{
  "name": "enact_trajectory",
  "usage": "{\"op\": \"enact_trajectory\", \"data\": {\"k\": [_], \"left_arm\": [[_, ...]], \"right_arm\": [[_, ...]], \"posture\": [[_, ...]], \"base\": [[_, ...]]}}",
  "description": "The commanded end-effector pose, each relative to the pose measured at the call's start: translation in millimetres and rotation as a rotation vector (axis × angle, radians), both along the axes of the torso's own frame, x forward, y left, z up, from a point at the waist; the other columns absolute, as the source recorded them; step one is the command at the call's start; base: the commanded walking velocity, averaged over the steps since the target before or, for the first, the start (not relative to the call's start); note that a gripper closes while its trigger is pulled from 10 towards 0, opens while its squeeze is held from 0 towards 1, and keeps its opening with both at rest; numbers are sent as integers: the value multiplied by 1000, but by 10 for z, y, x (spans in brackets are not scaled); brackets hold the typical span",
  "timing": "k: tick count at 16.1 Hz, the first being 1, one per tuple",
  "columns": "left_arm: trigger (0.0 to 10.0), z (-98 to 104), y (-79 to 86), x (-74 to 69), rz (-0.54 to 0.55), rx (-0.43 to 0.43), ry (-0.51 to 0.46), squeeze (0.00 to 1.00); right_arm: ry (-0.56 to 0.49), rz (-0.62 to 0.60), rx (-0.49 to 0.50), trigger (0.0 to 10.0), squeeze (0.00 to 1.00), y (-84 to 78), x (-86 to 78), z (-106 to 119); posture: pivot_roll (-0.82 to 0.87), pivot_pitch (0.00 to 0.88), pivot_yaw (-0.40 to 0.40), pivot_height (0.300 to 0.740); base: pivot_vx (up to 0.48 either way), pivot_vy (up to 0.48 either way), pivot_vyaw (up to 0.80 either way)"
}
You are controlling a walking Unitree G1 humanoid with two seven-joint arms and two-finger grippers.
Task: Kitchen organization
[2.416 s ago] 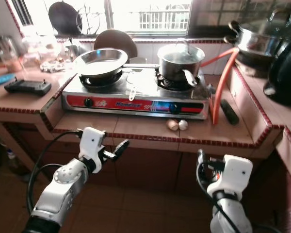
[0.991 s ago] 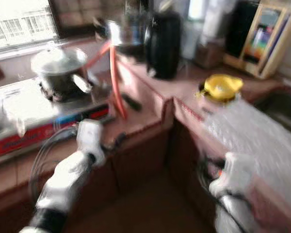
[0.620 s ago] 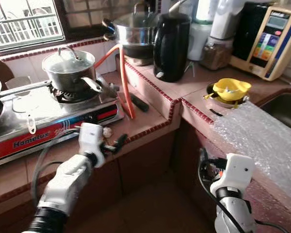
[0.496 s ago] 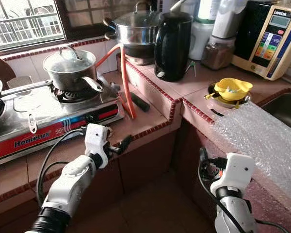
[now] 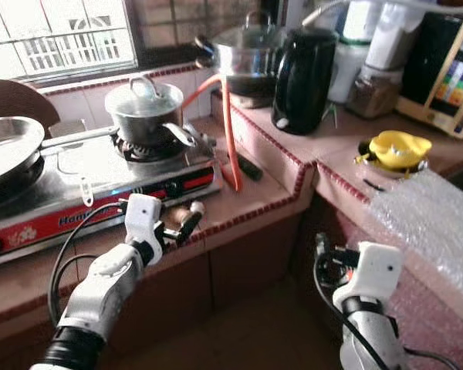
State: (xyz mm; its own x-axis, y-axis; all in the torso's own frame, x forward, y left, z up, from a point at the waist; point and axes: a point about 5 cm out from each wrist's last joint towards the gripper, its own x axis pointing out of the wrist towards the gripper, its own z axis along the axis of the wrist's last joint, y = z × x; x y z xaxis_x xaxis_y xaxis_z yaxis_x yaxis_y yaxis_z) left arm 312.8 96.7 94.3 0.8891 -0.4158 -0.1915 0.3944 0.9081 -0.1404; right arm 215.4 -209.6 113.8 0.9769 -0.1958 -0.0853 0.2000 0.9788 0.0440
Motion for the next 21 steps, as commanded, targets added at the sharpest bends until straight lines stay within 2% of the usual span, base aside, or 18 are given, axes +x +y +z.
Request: {"op": "enact_trajectory", "data": {"k": [1,11,17,21], "left_arm": [[10000,4,-49,1,-16,3,5,0],[10000,-20,-54,-4,-24,10,12,0],[10000,-11,-145,-53,-118,-27,15,0],[10000,-4,-232,-103,-201,-69,29,0]], "right_arm": [[3,-11,-6,10000,0,-21,-9,12],[7,-12,-9,10000,0,-26,-14,-1],[13,-14,-11,10000,0,-36,-14,-2],[29,-36,6,10000,0,-29,-28,-25]], "posture": [[-43,0,35,740],[-45,0,35,740],[-47,0,35,740],[-50,0,40,740]], "base": [[0,326,0],[0,396,0],[0,0,0],[0,0,-736]]}}
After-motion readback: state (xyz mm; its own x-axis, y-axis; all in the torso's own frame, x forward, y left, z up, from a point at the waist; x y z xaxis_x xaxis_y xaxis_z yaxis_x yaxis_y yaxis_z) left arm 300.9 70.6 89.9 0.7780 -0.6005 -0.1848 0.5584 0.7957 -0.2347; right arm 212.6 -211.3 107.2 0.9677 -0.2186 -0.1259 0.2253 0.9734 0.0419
